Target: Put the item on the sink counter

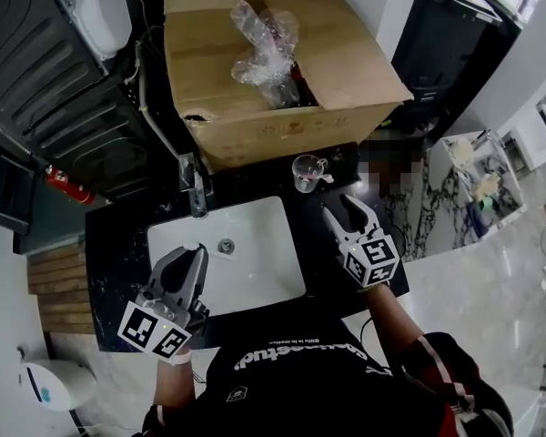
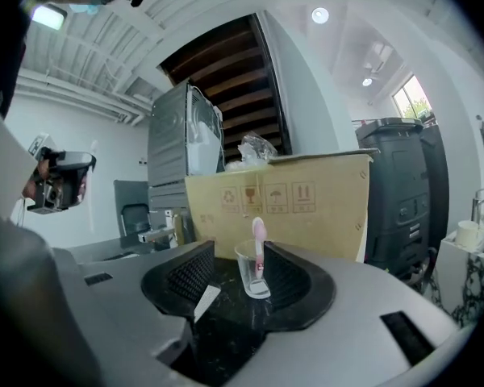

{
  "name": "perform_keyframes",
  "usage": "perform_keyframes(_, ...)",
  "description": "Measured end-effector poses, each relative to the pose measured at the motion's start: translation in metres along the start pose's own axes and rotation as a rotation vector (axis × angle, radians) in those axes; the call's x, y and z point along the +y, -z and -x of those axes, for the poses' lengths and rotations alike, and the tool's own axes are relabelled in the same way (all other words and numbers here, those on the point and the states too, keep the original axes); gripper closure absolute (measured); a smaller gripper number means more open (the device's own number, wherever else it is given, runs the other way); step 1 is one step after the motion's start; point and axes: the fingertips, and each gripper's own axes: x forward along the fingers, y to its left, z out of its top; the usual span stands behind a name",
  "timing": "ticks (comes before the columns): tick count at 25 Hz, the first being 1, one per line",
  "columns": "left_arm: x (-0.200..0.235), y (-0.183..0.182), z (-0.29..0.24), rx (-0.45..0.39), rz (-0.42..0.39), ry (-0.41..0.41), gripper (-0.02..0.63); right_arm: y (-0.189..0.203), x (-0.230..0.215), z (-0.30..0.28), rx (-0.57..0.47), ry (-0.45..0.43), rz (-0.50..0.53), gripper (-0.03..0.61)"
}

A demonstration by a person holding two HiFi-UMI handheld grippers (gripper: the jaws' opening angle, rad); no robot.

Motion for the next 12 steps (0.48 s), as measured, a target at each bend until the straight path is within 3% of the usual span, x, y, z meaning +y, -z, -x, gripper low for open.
perform_keyframes(12, -0.004, 0.004, -0.013, -0.017, 0.044, 0.055, 0.588, -0.116, 0.104, 0.077, -0.235, -0.201, 0.034, 0.396)
